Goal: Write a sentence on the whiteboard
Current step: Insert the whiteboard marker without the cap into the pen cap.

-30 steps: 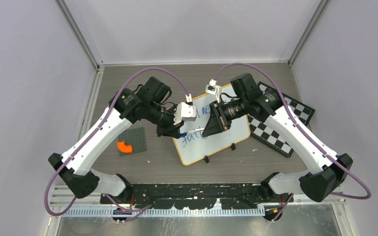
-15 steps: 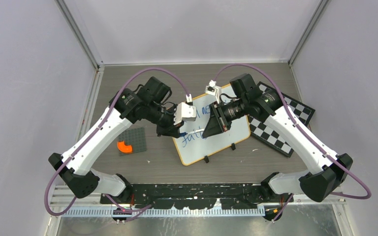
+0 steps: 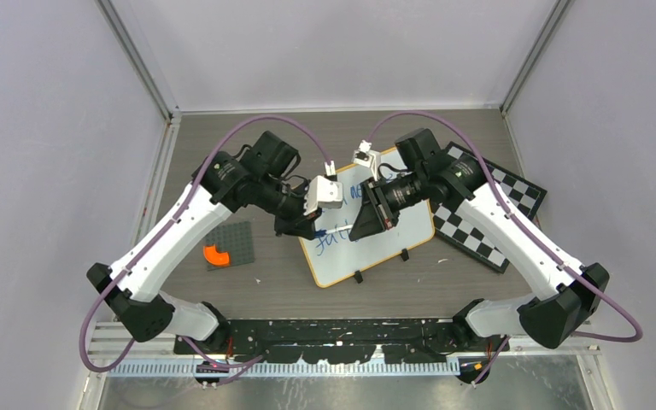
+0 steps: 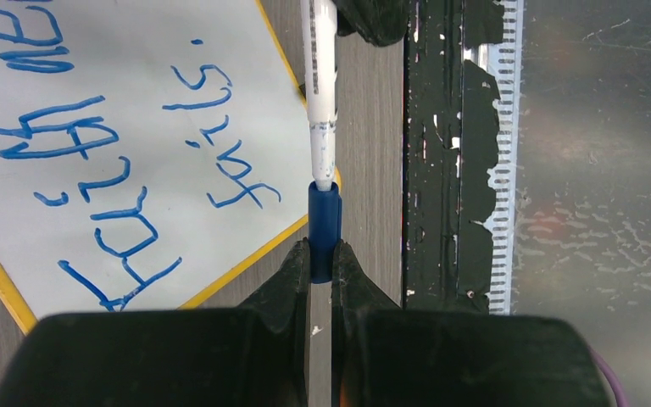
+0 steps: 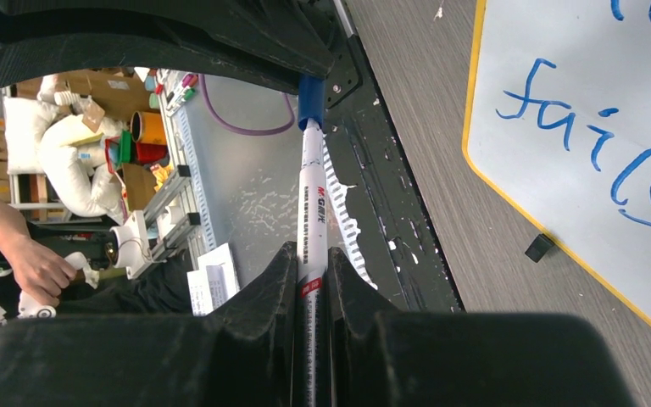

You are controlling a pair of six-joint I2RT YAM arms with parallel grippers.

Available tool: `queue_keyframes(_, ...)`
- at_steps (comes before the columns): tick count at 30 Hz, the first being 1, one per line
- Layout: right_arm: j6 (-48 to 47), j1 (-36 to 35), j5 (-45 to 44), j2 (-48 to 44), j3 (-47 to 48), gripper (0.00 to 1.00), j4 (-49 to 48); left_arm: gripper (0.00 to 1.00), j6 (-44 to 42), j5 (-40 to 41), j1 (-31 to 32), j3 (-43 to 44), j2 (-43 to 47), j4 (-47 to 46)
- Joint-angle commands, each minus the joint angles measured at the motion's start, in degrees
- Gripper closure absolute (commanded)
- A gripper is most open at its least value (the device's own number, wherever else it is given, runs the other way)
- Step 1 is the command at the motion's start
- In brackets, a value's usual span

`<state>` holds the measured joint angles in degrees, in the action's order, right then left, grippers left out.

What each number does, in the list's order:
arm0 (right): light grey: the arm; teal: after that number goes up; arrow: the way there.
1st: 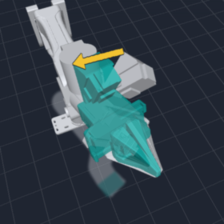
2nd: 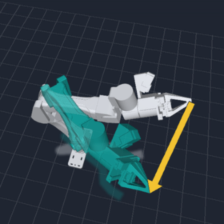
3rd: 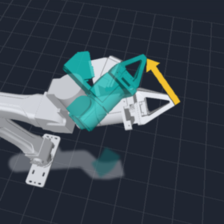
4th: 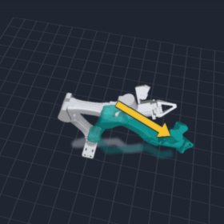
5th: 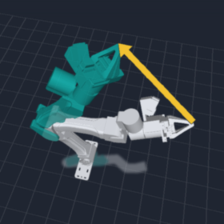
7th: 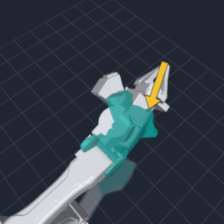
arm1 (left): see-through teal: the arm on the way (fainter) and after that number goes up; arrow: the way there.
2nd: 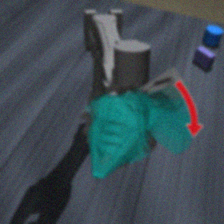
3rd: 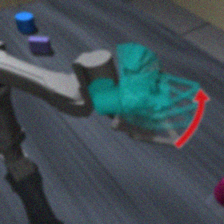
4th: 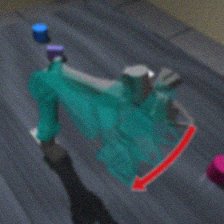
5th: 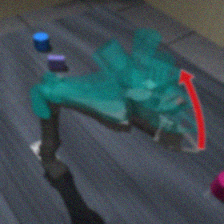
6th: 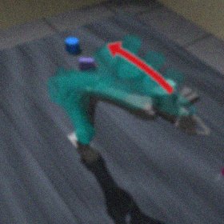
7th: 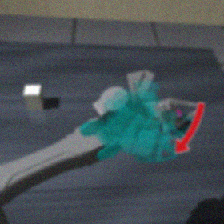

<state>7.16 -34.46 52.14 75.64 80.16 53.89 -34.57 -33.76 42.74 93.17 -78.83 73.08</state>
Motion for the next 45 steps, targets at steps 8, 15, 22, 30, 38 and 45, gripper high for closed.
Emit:
queue_keyframes(8, -0.6, -1.3, 0.0, 1.5, 3.0, 1.00, -1.3, 1.00, 3.1, -1.8, 2.6, 5.5, -2.4, -2.8)
queue_keyframes(15, 0.0, -2.1, 0.2, 2.1, 2.6, 1.00, -1.8, 1.00, 5.9, -1.9, 4.1, 9.3, -4.2, -5.9)
queue_keyframes(22, 0.3, -2.5, 0.6, 2.1, 2.1, 1.00, -2.2, 1.00, 11.1, -2.1, 4.3, 11.2, -5.2, -11.3)
queue_keyframes(30, 0.4, -2.8, 0.8, 2.3, 1.9, 1.00, -2.7, 1.00, 14.4, -4.8, 4.9, 13.5, -6.1, -14.3)
queue_keyframes(38, 0.1, -2.3, 0.8, 1.9, 2.7, 1.00, -2.5, 1.00, 16.0, -9.1, 4.2, 13.5, -5.7, -14.5)
queue_keyframes(45, 0.3, -1.3, 0.6, 2.6, 4.1, 1.00, -3.1, 0.97, 20.8, -16.6, -0.4, 15.2, -6.3, -16.2)
